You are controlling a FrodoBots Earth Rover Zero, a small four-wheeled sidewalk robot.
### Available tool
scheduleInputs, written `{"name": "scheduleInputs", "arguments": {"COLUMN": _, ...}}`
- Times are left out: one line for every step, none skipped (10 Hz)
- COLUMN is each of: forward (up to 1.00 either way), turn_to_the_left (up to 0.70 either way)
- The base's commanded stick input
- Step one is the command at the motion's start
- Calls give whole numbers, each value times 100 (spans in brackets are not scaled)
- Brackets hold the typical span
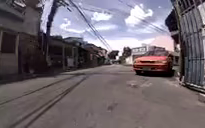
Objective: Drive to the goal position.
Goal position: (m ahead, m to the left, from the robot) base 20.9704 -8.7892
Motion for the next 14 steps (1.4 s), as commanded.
{"name": "scheduleInputs", "arguments": {"forward": 70, "turn_to_the_left": 12}}
{"name": "scheduleInputs", "arguments": {"forward": 70, "turn_to_the_left": 12}}
{"name": "scheduleInputs", "arguments": {"forward": 70, "turn_to_the_left": 12}}
{"name": "scheduleInputs", "arguments": {"forward": 70, "turn_to_the_left": 12}}
{"name": "scheduleInputs", "arguments": {"forward": 70, "turn_to_the_left": 12}}
{"name": "scheduleInputs", "arguments": {"forward": 70, "turn_to_the_left": 10}}
{"name": "scheduleInputs", "arguments": {"forward": 70, "turn_to_the_left": -6}}
{"name": "scheduleInputs", "arguments": {"forward": 70, "turn_to_the_left": -22}}
{"name": "scheduleInputs", "arguments": {"forward": 70, "turn_to_the_left": -11}}
{"name": "scheduleInputs", "arguments": {"forward": 70, "turn_to_the_left": 12}}
{"name": "scheduleInputs", "arguments": {"forward": 70, "turn_to_the_left": 12}}
{"name": "scheduleInputs", "arguments": {"forward": 70, "turn_to_the_left": 12}}
{"name": "scheduleInputs", "arguments": {"forward": 70, "turn_to_the_left": 12}}
{"name": "scheduleInputs", "arguments": {"forward": 70, "turn_to_the_left": 12}}
